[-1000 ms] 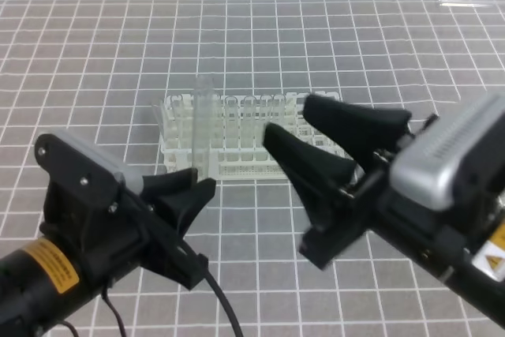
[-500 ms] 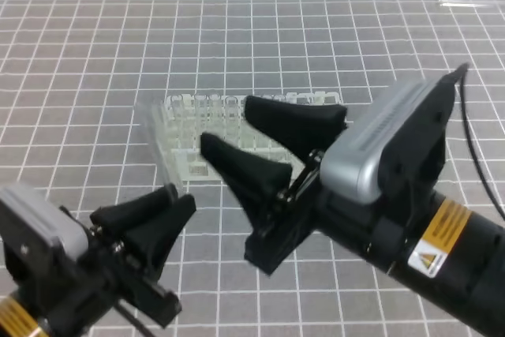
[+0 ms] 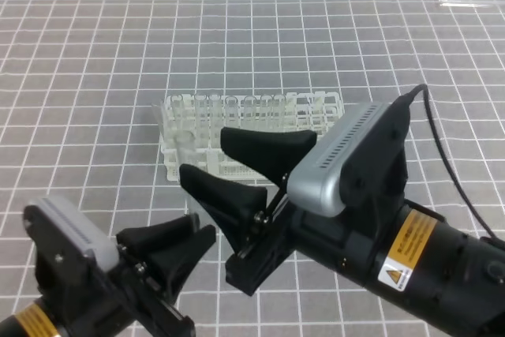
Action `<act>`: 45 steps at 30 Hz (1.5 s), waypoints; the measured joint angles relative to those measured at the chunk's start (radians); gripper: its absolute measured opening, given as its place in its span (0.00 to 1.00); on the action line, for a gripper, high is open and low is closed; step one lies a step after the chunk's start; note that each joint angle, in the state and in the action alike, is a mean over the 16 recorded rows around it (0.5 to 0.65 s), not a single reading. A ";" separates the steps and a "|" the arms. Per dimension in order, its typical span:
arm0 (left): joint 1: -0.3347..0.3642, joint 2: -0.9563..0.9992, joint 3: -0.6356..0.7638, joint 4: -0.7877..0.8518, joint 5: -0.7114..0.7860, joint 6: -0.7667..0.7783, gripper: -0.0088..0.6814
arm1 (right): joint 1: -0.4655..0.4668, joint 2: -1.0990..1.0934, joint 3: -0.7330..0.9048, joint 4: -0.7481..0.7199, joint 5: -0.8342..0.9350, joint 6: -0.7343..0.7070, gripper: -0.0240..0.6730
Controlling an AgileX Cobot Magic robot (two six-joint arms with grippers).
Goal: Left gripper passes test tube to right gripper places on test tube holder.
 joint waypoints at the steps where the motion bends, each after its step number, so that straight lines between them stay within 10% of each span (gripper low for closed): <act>1: 0.000 0.005 0.000 0.008 -0.005 -0.008 0.10 | 0.000 0.003 0.000 -0.004 0.001 0.006 0.60; 45: 0.000 0.063 0.000 0.107 -0.009 -0.135 0.10 | 0.004 0.137 -0.002 -0.009 -0.122 0.048 0.60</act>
